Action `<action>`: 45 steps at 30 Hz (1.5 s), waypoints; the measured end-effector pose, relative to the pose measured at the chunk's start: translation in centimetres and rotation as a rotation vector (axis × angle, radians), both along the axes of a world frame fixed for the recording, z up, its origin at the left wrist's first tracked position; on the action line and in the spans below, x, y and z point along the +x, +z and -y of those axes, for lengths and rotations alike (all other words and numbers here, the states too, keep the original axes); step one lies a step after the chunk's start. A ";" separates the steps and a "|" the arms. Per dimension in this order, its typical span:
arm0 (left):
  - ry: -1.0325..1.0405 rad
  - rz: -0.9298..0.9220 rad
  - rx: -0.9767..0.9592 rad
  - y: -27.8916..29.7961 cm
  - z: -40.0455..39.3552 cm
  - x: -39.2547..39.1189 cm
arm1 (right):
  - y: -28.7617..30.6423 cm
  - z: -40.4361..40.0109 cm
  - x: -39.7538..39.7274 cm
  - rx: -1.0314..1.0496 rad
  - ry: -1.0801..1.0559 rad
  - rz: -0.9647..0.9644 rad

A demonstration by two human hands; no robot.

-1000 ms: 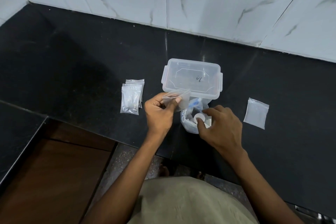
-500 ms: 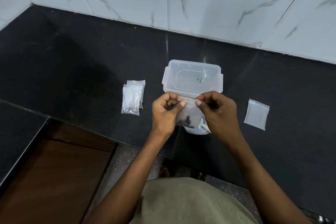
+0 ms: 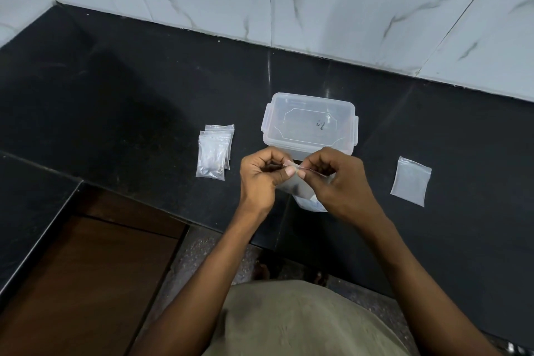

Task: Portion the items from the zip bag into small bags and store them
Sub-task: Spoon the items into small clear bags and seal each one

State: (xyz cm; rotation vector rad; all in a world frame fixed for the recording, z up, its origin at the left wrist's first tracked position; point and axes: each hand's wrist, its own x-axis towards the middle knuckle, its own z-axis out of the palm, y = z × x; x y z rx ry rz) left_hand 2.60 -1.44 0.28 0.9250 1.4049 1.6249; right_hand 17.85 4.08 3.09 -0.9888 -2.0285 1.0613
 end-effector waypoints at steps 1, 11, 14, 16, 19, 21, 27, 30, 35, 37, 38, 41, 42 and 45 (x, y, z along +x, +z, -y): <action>0.004 0.004 0.005 0.0 0.1 -0.1 | 0.0 0.0 -0.2 0.016 -0.003 0.011; 0.018 -0.102 -0.063 0.7 0.2 -0.9 | -0.1 -0.5 -1.4 0.086 0.042 0.064; 0.021 -0.094 -0.088 0.6 0.4 -1.5 | -0.1 -0.8 -1.5 0.088 0.112 0.091; 0.013 -0.077 -0.103 0.6 0.5 -1.9 | -0.1 -0.9 -1.6 0.088 0.149 0.122; 0.051 -0.052 -0.140 0.7 0.5 -2.4 | -0.3 -0.9 -2.0 0.077 0.161 0.150; 0.127 -0.031 -0.169 1.1 0.5 -2.5 | -0.4 -1.0 -2.4 0.066 0.151 0.156; 0.274 0.043 -0.220 0.7 0.9 -4.1 | -0.6 -1.2 -2.8 0.029 0.130 0.158; 0.315 0.049 -0.250 0.5 1.2 -4.6 | -1.1 -0.9 -3.5 0.011 0.115 0.166; 0.421 0.096 -0.293 0.0 1.6 -5.6 | -1.4 -0.5 -5.3 -0.045 0.078 0.188; 0.460 0.126 -0.303 -0.2 1.7 -6.2 | -1.4 -0.3 -6.1 -0.052 0.068 0.193; 0.480 0.137 -0.310 -0.3 1.7 -6.5 | -1.5 -0.2 -6.4 -0.053 0.070 0.194; 0.524 0.158 -0.334 -0.7 1.9 -7.6 | -1.8 -0.1 -7.6 -0.056 0.081 0.203; 0.537 0.162 -0.339 -0.9 1.9 -7.8 | -1.9 0.0 -8.0 -0.057 0.084 0.208; 0.579 0.154 -0.345 -1.4 2.2 -9.1 | -2.3 -0.1 -9.6 -0.073 0.117 0.252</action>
